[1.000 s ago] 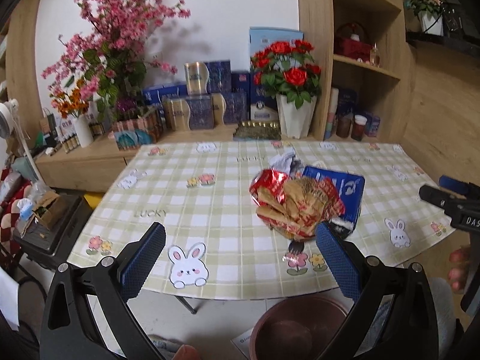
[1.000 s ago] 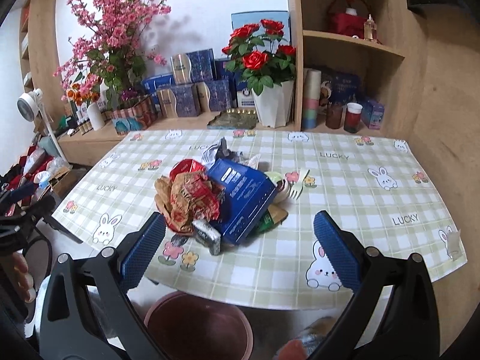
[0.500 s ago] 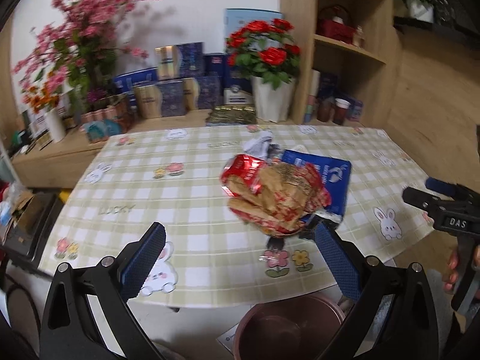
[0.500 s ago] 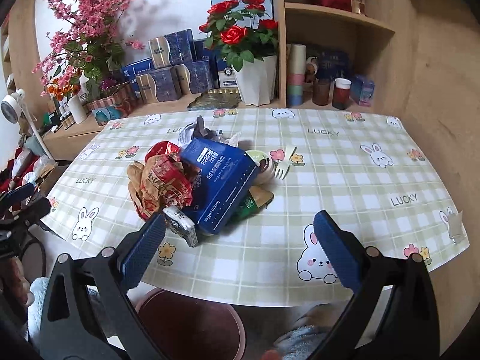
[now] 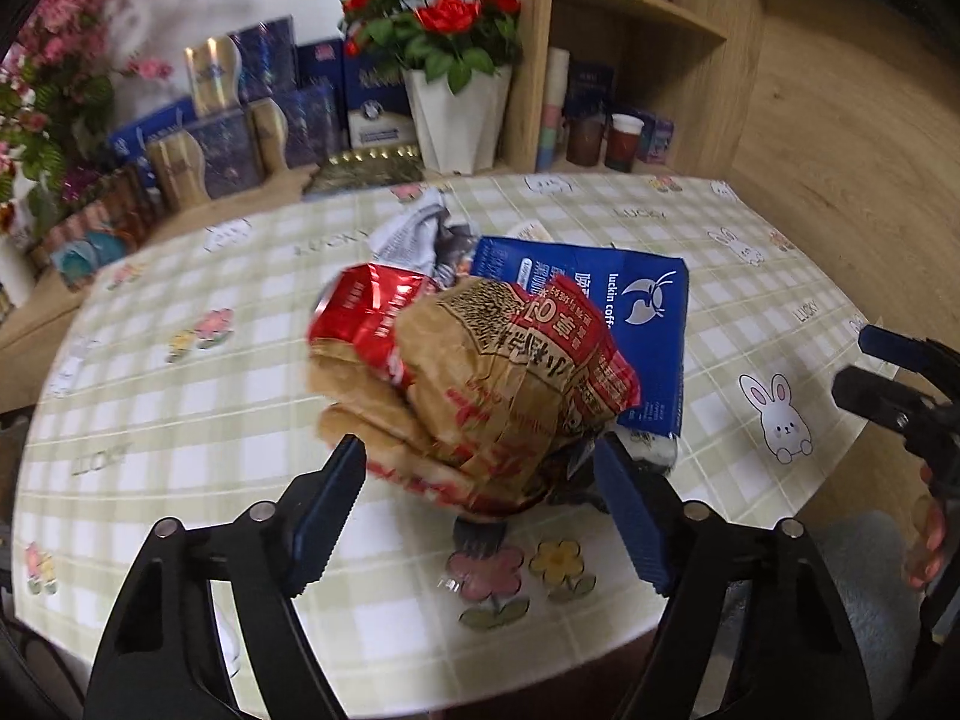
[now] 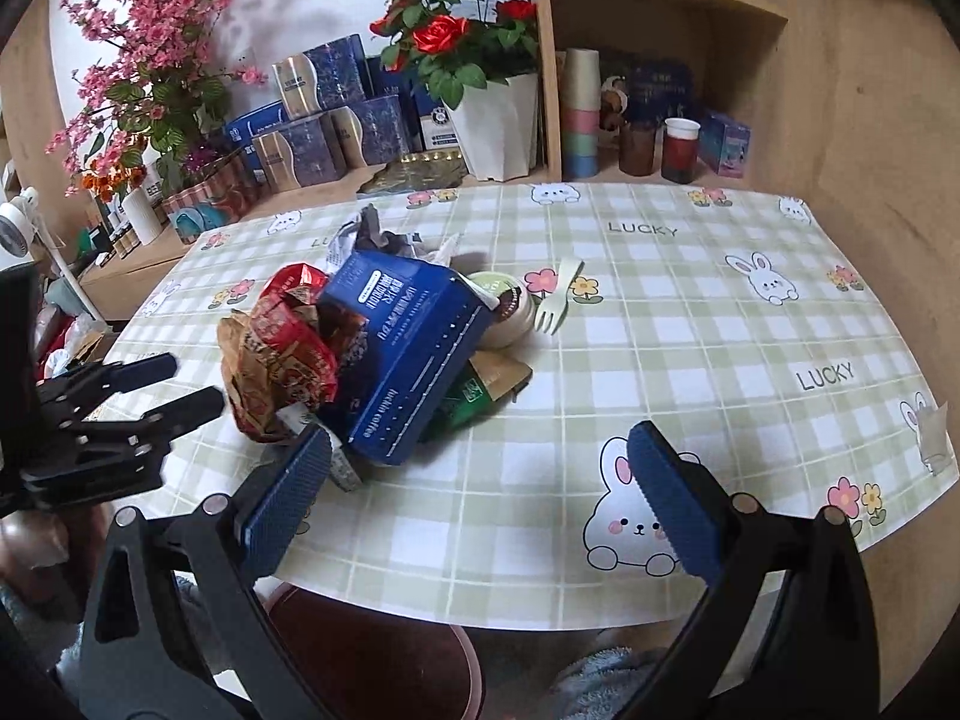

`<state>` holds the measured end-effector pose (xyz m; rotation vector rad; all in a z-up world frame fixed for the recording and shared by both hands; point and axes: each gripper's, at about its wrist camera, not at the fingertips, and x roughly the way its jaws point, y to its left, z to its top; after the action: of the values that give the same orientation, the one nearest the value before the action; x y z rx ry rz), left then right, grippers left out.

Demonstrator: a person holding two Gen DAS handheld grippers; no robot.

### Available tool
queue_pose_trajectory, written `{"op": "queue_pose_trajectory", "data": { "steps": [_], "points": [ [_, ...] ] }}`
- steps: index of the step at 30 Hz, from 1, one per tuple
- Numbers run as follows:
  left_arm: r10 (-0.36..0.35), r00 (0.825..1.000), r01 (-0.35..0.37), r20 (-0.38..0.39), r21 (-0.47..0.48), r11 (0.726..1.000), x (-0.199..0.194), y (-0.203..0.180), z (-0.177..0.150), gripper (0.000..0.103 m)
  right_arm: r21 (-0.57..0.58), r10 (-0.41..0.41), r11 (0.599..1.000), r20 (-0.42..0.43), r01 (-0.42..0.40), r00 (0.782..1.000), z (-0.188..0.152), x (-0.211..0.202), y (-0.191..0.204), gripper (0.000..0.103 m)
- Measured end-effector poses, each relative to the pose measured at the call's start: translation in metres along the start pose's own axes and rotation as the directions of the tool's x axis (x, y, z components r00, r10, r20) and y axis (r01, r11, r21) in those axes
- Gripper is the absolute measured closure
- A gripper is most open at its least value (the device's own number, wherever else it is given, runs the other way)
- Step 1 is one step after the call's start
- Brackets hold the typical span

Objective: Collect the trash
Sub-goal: 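Grasp the brown paper snack bag with the left tool while the right tool grasps the black packet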

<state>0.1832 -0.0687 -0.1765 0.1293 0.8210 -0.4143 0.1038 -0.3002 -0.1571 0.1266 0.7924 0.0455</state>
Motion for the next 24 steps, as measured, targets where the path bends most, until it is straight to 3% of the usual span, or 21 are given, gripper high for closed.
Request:
{"op": "queue_pose_trajectory", "data": {
  "steps": [5, 9, 12, 13, 21, 24],
  "points": [
    [-0.013, 0.999, 0.012, -0.039, -0.019, 1.0, 0.029, 0.005, 0.01, 0.027, 0.006, 0.02, 1.0, -0.025, -0.02, 0.999, -0.001, 0.014, -0.001, 0.006],
    [-0.064, 0.997, 0.06, -0.051, -0.064, 0.996, 0.043, 0.016, 0.014, 0.028, -0.015, 0.034, 0.999, -0.044, -0.035, 0.998, -0.006, 0.024, 0.006, 0.006],
    [-0.12, 0.991, 0.117, -0.054, -0.055, 0.992, 0.041, 0.015, 0.016, 0.056, -0.014, 0.067, 0.998, -0.064, -0.068, 0.996, -0.014, 0.032, 0.014, 0.006],
    [-0.115, 0.992, 0.112, -0.058, -0.056, 0.992, 0.041, 0.015, 0.016, 0.06, -0.015, 0.078, 0.997, -0.072, -0.08, 0.994, -0.016, 0.035, 0.017, 0.006],
    [-0.143, 0.99, 0.143, 0.008, -0.096, 0.985, 0.015, 0.028, 0.006, 0.065, -0.138, 0.121, 0.982, -0.056, -0.128, 0.991, -0.018, 0.038, 0.055, 0.008],
    [-0.133, 0.991, 0.136, 0.032, -0.132, 0.982, -0.001, 0.036, 0.004, 0.066, -0.163, 0.152, 0.973, -0.07, -0.161, 0.986, -0.017, 0.042, 0.065, 0.021]
  ]
}}
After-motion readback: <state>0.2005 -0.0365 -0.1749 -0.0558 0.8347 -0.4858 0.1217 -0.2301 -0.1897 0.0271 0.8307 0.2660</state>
